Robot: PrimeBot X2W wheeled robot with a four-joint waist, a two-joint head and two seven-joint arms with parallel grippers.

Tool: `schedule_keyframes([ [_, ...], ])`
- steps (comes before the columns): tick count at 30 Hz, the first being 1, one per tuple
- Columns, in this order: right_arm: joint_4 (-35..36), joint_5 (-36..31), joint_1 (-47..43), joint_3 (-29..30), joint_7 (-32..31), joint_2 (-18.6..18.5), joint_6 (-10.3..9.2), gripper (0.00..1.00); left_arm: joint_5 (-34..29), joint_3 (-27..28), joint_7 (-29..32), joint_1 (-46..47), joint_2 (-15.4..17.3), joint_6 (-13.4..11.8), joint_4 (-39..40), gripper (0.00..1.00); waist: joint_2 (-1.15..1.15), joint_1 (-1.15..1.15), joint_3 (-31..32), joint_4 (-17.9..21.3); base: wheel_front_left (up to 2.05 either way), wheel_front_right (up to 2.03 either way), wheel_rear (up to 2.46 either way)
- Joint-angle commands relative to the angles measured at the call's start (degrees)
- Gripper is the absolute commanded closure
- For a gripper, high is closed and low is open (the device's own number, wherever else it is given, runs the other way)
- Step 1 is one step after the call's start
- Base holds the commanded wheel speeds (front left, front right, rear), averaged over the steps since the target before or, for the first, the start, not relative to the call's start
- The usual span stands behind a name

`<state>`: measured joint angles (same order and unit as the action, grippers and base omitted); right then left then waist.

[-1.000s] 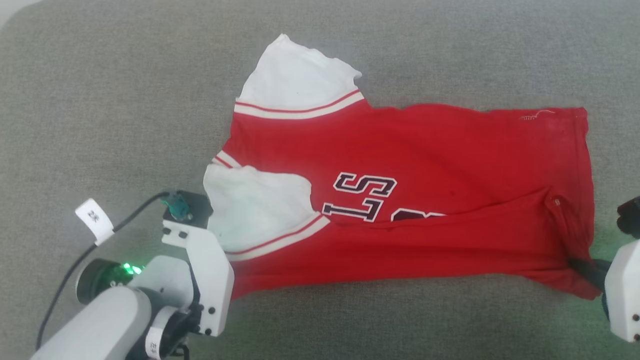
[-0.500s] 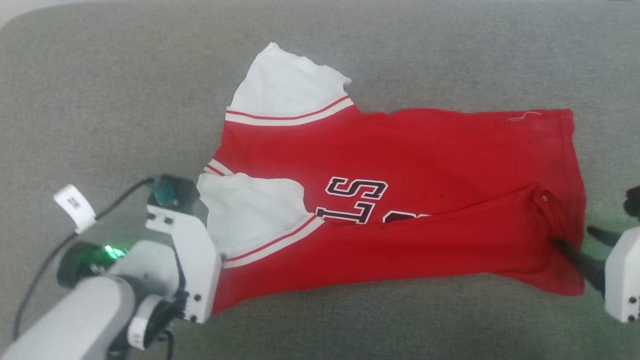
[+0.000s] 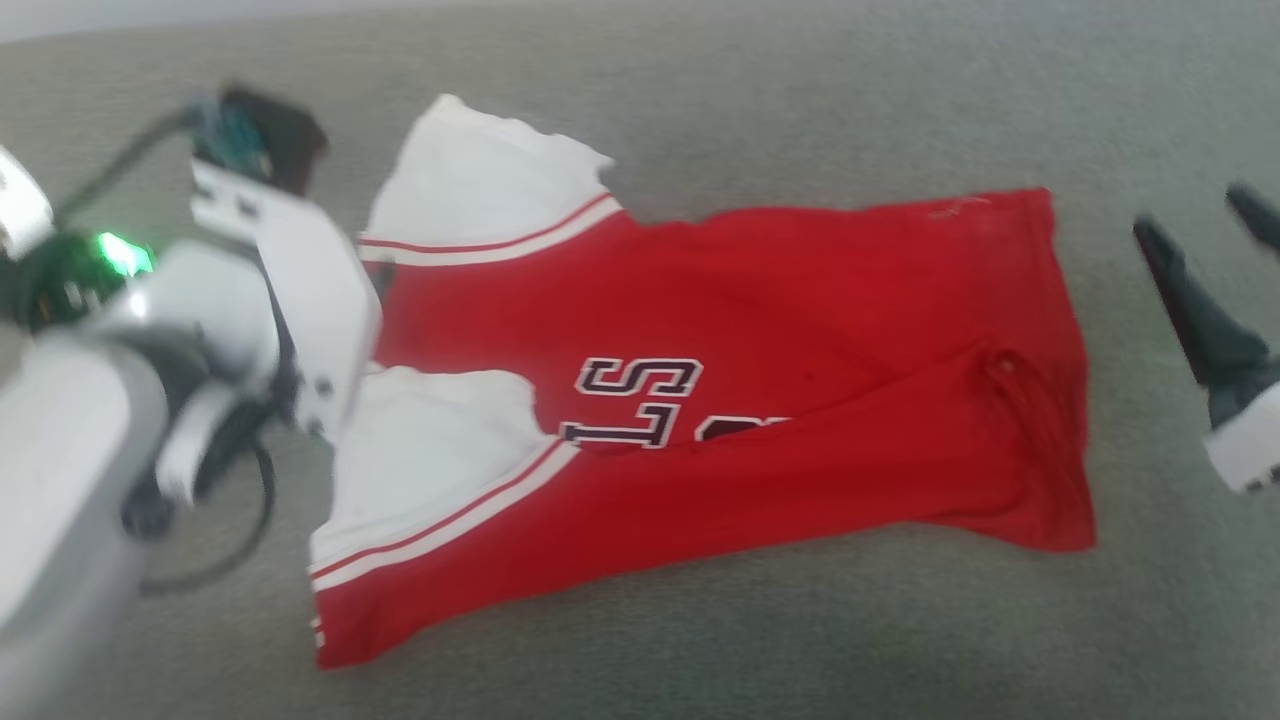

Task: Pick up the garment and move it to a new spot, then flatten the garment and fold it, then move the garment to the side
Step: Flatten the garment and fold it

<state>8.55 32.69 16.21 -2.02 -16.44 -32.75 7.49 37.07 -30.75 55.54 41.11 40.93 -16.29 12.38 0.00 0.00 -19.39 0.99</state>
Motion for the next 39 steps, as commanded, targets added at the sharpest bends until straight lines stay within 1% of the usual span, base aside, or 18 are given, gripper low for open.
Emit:
schedule_keyframes([
  [1, -0.9, -1.0, 2.0, -0.8, 3.9, 1.2, 0.0, 0.0, -0.8, 0.4, -1.4, 3.0, -0.8, 1.5, -2.6, 0.0, 0.0, 0.0, -1.5, 2.4, 0.0, 0.0, 0.0],
  [4, -2.5, -2.6, 4.6, -2.4, 10.6, 2.3, 0.0, 0.0, -1.2, 0.6, -3.6, 7.5, -1.7, 4.4, -8.7, 0.0, 0.0, 0.0, -2.9, 4.8, 0.0, 0.0, 0.0],
  [7, -4.7, -3.0, 6.3, -4.5, 14.9, 3.7, 0.0, 0.0, -1.4, 0.9, -6.1, 11.6, -2.8, 6.8, -14.9, 0.0, 0.0, 0.0, -4.4, 7.1, 0.0, 0.0, 0.0],
  [8, -6.2, -2.9, 7.2, -5.4, 16.9, 4.4, -0.01, 0.0, -2.1, 0.9, -7.7, 13.9, -2.9, 8.1, -19.1, 0.0, 0.0, 0.0, -5.5, 8.6, 0.0, 0.0, 0.0],
  [11, -8.4, -2.7, 8.0, -7.2, 19.0, 5.0, 0.0, 0.0, -2.0, 1.2, -9.0, 17.0, -3.5, 9.8, -25.4, 0.0, 0.0, 0.0, -7.2, 10.6, 0.0, 0.0, 0.0],
  [12, -8.4, -2.7, 8.0, -7.2, 19.0, 5.0, 0.0, 0.0, -2.0, 1.2, -9.0, 17.0, -3.5, 9.8, -25.4, 0.0, 0.0, 0.0, -7.2, 10.6, 0.0, 0.0, 0.0],
  [15, -10.3, -1.8, 8.8, -8.7, 20.6, 5.1, 0.0, 0.0, -2.2, 1.2, -8.8, 19.7, -4.0, 10.5, -30.8, 0.0, 0.0, 0.0, -8.9, 12.3, 0.0, 0.0, 0.0],
  [22, -13.0, 0.4, 10.6, -11.7, 22.2, 4.3, 0.0, 0.0, -1.8, 1.3, -7.3, 23.9, -4.9, 10.6, -41.0, 0.0, 0.0, 0.0, -12.0, 14.6, 0.0, 0.0, 0.0],
  [26, -13.8, 2.7, 11.4, -13.5, 21.1, 3.6, 0.0, 0.0, -1.1, 1.0, -5.5, 23.9, -6.2, 9.8, -46.4, 0.0, 0.0, 0.0, -13.1, 15.0, 0.0, 0.0, 0.0],
  [27, -13.8, 3.2, 11.7, -13.9, 20.8, 3.2, 0.0, 0.0, -0.7, 0.9, -5.0, 23.5, -6.7, 9.3, -47.7, 0.02, 0.0, 0.0, -13.2, 15.0, 0.0, 0.0, 0.0],
  [28, -13.7, 3.9, 12.1, -14.3, 20.4, 3.1, 0.0, 0.0, -0.3, 0.9, -4.5, 23.2, -7.1, 9.0, -48.8, 0.51, 0.0, 0.0, -13.4, 15.0, 0.0, 0.0, 0.0],
  [29, -13.6, 4.6, 12.5, -14.7, 19.9, 2.9, 0.0, 0.0, 0.2, 1.1, -4.4, 23.0, -7.4, 8.6, -49.7, 0.93, 0.0, 0.0, -13.6, 14.9, 0.0, 0.0, 0.0],
  [30, -13.6, 5.2, 12.9, -15.2, 19.4, 2.7, 0.0, 0.0, 0.7, 1.2, -4.1, 22.9, -8.0, 8.5, -50.6, 1.0, 0.0, 0.0, -13.7, 14.8, 0.0, 0.0, 0.0],
  [36, -13.6, 8.7, 17.4, -17.9, 14.1, 1.5, 0.0, 0.0, 0.8, 0.6, -4.9, 24.1, -10.0, 9.6, -52.5, 1.0, 0.0, 0.0, -14.0, 13.0, 0.0, 0.0, 0.0],
  [38, -13.7, 8.0, 19.9, -19.2, 11.9, 0.3, 0.0, 0.0, 0.7, 0.2, -5.1, 24.8, -10.7, 10.0, -52.8, 1.0, 0.0, 0.0, -14.1, 12.1, 0.0, 0.0, 0.0],
  [39, -14.0, 8.4, 21.1, -19.7, 10.9, 0.3, -0.01, 0.0, 0.6, 0.0, -5.3, 25.4, -11.2, 10.1, -52.9, 1.0, 0.0, 0.0, -14.2, 11.6, 0.0, 0.0, 0.0],
])
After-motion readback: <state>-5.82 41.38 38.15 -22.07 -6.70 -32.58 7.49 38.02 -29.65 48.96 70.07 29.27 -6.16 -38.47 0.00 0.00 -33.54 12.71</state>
